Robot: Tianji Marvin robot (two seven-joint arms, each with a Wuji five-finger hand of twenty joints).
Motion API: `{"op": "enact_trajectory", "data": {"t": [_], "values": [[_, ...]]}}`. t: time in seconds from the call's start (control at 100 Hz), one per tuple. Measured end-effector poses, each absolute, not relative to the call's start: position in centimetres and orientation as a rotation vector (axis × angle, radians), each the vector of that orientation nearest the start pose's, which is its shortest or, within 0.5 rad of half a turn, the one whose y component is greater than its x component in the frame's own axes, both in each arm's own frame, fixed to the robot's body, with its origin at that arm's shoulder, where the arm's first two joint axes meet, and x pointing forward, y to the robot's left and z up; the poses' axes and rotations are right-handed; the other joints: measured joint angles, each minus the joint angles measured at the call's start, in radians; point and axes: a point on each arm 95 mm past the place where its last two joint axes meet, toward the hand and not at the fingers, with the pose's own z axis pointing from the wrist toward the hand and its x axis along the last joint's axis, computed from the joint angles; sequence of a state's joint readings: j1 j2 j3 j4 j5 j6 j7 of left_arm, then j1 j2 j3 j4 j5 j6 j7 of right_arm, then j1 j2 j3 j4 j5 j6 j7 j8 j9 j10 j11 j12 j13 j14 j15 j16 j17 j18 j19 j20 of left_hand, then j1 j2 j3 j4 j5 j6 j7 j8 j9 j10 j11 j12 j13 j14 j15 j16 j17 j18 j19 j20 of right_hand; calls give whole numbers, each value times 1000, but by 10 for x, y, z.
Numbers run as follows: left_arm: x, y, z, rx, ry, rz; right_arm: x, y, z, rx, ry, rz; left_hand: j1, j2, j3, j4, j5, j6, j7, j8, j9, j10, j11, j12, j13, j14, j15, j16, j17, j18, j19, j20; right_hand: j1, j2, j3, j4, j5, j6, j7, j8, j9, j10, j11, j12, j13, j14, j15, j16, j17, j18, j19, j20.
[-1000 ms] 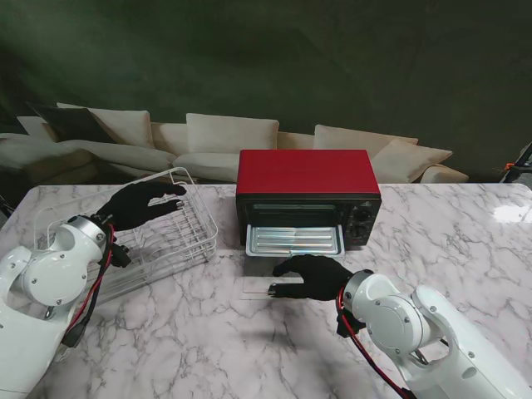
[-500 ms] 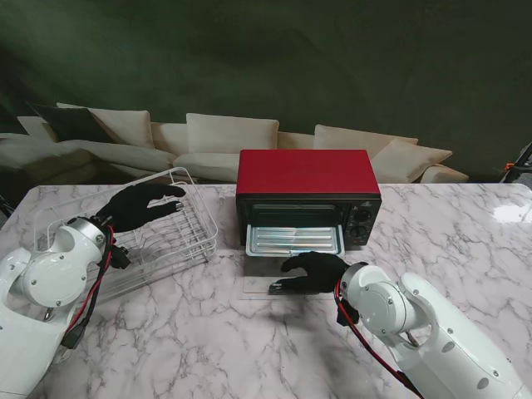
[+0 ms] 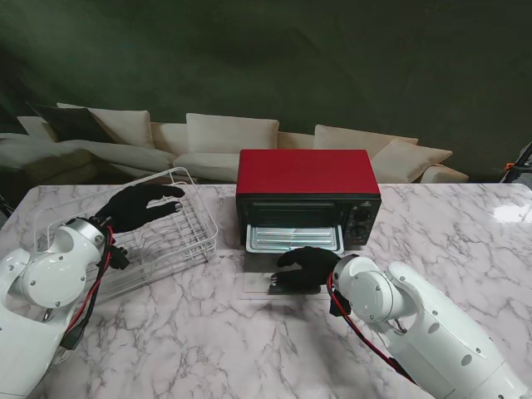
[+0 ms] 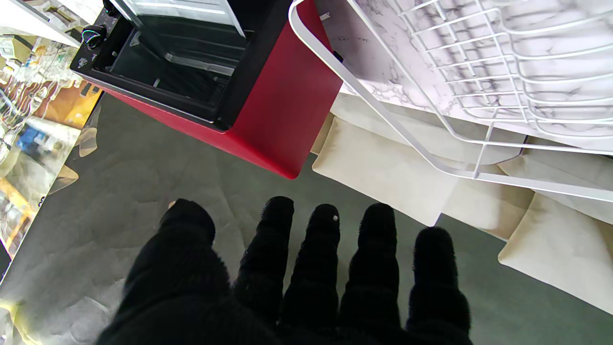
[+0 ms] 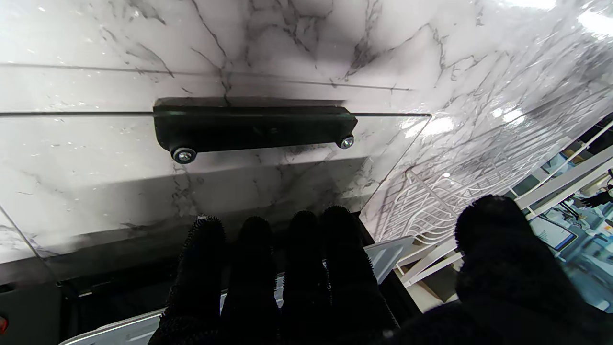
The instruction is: Slide the trays into the oven
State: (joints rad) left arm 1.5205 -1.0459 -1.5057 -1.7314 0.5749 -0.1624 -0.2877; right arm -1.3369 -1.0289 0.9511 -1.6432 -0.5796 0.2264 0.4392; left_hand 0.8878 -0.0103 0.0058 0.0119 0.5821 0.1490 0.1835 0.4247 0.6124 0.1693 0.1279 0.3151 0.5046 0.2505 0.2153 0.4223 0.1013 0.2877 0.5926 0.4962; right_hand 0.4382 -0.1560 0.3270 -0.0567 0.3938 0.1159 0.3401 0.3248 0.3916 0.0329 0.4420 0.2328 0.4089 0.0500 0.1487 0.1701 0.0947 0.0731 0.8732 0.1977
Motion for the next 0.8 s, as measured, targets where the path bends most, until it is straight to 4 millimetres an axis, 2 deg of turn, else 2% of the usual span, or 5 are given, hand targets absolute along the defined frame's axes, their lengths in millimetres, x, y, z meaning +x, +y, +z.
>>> {"op": "enact_trajectory", "data": {"t": [0.14,0.23,0.37,0.8], "values": [[429,72,-218,-1395,1374,-1761,420,65,-312,1668,1831,1391,0,0,0,0,0,0,0,0,0,0,0,0,0,0,0,0,0,0,0,0,0,0,0,0,0,0,11,-2,-5,1,-7,0,-3,-4,0,0,-14,0,-6,0],[429,72,-218,-1394,1373,-1761,426,65,-308,1648,1815,1395,0,0,0,0,0,0,0,0,0,0,0,0,0,0,0,0,0,0,0,0,0,0,0,0,-1,0,11,-13,-18,43,-27,0,-13,-13,-3,0,-28,0,-32,0],[429,72,-218,-1394,1371,-1761,436,64,-304,1637,1804,1396,0,0,0,0,0,0,0,0,0,0,0,0,0,0,0,0,0,0,0,0,0,0,0,0,-1,0,21,-14,-18,43,-28,0,-13,-13,-3,0,-29,0,-32,0],[430,72,-216,-1393,1384,-1758,465,64,-310,1679,1765,1359,0,0,0,0,0,0,0,0,0,0,0,0,0,0,0,0,0,0,0,0,0,0,0,0,-1,-2,47,-26,-18,41,-28,0,-13,-15,-3,-6,-30,0,-30,0]]}}
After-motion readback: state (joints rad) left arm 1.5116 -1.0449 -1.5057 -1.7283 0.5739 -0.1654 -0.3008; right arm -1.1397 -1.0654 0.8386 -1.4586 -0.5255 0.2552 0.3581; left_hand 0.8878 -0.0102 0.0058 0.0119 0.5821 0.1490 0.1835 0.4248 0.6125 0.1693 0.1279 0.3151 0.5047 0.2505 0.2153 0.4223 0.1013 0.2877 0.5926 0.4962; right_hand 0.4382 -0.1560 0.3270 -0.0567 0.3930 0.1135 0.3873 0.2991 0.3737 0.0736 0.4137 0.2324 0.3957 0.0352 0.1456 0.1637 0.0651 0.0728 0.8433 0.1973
